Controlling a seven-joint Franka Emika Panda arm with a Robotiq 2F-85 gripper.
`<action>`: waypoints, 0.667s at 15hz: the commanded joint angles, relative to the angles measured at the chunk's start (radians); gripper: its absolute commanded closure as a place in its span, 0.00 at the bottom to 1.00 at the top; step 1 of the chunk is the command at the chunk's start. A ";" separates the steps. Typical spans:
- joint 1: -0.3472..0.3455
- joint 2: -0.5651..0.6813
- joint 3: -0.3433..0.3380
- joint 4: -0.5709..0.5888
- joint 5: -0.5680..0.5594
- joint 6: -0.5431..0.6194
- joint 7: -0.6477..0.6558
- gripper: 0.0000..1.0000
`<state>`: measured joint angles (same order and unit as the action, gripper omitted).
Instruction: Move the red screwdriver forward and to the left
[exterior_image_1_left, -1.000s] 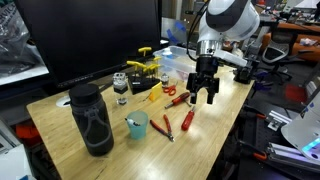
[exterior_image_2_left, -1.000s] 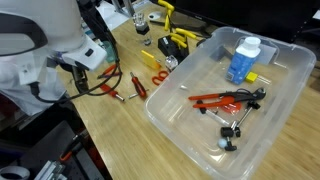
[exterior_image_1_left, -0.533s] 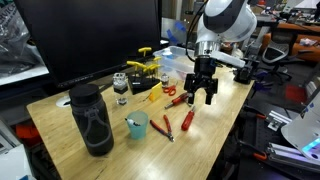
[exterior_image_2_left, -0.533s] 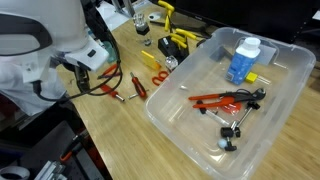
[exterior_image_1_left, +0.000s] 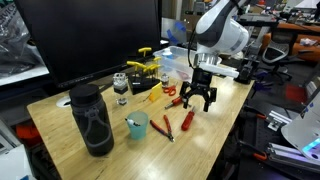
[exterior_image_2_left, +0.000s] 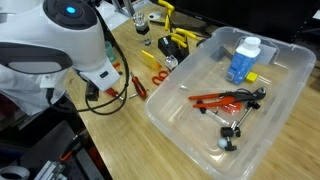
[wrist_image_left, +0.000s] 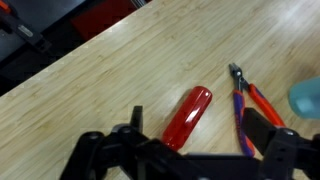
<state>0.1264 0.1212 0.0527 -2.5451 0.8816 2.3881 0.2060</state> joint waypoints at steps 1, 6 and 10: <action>-0.003 0.084 0.014 0.037 0.070 0.089 0.127 0.00; 0.044 0.178 0.020 0.081 0.077 0.200 0.409 0.00; 0.076 0.208 0.033 0.102 0.078 0.203 0.582 0.00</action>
<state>0.1930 0.3144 0.0758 -2.4587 0.9367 2.5719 0.7021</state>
